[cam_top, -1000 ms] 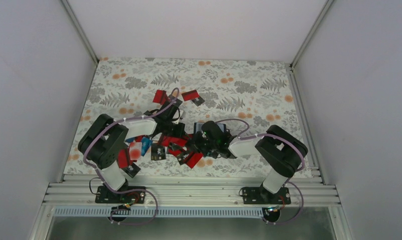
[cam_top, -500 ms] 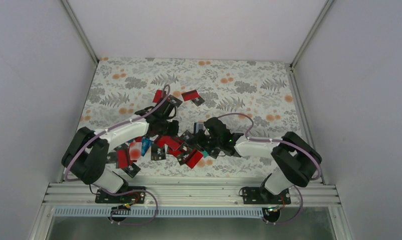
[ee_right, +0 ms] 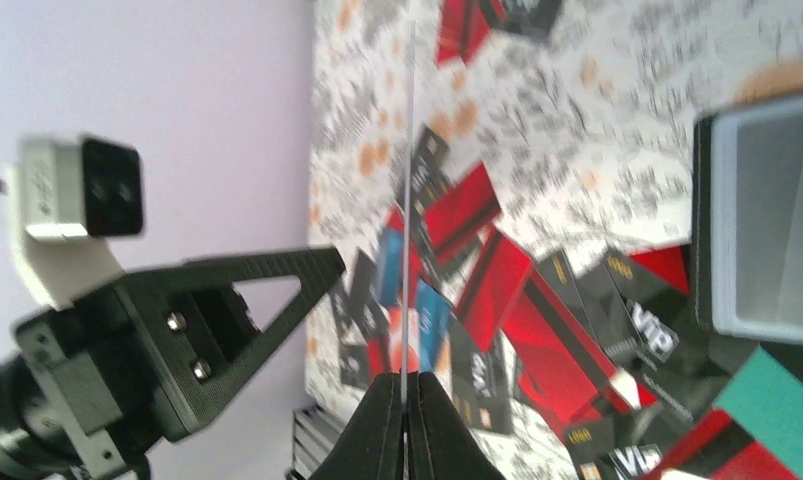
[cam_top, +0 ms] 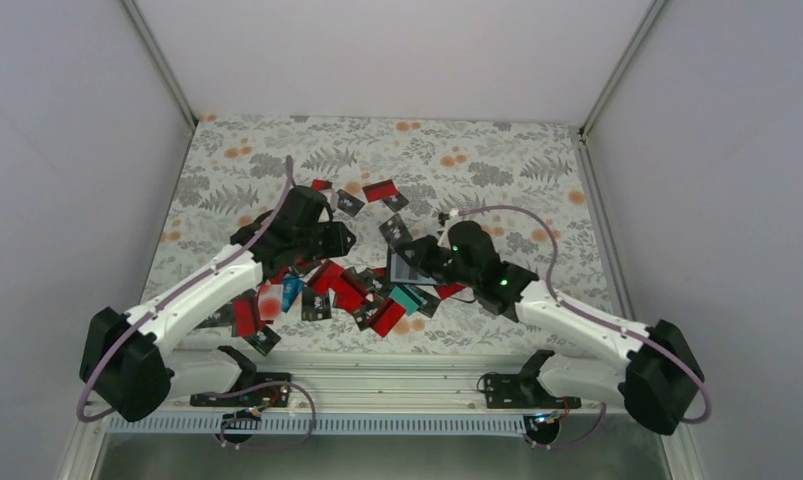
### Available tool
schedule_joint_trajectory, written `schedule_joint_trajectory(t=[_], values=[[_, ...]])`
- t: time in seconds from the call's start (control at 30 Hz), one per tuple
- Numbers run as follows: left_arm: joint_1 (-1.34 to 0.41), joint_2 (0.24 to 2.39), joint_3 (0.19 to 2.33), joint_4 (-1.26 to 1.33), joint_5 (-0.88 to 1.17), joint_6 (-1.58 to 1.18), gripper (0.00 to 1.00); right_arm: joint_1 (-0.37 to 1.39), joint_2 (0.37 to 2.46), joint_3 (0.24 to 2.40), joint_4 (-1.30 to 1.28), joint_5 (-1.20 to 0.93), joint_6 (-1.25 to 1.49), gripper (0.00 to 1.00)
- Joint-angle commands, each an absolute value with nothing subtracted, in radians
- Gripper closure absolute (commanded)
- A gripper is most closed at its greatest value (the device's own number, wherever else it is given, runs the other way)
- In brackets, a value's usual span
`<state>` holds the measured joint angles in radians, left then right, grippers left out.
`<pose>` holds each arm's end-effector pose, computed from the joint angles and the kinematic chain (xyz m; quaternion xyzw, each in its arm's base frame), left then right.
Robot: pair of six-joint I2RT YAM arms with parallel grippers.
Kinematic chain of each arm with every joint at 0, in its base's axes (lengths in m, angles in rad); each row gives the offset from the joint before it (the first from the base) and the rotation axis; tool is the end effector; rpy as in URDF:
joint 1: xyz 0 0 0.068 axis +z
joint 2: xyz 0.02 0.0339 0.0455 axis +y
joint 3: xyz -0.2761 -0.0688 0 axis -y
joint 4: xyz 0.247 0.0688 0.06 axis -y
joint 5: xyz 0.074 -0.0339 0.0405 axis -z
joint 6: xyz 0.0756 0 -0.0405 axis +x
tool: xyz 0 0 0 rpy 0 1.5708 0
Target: Put the credit cards into the card holder
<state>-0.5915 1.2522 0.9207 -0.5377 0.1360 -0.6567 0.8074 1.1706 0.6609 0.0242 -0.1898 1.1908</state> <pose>0.2290 -0.1661 0.2383 -0.0072 0.9372 -0.2521 0.2409 0.1891 0.2182 0.2305 0.1144 0.8462 0.4762 0.2099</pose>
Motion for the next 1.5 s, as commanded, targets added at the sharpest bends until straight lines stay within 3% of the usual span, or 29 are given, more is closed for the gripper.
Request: schedule_joint_trajectory(t=[0.0, 0.37, 0.77, 1.2, 1.47], values=[[-0.597, 1.168, 0.937, -0.418, 0.217, -0.760, 0.70, 0.752, 1.059, 0.664, 0.036, -0.104, 1.166, 0.96], [-0.623, 1.165, 0.896, -0.033, 0.376, -0.850, 0.65, 0.616, 0.878, 0.579, 0.263, -0.227, 1.271, 0.96], [-0.706, 1.237, 0.914, 0.306, 0.408, -0.917, 0.62, 0.602, 0.817, 0.554, 0.410, -0.267, 1.365, 0.96], [-0.732, 1.300, 0.952, 0.399, 0.434, -0.923, 0.63, 0.601, 0.823, 0.539, 0.451, -0.292, 1.359, 0.96], [-0.733, 1.332, 0.972, 0.435, 0.445, -0.931, 0.72, 0.602, 0.824, 0.528, 0.468, -0.308, 1.350, 0.96]])
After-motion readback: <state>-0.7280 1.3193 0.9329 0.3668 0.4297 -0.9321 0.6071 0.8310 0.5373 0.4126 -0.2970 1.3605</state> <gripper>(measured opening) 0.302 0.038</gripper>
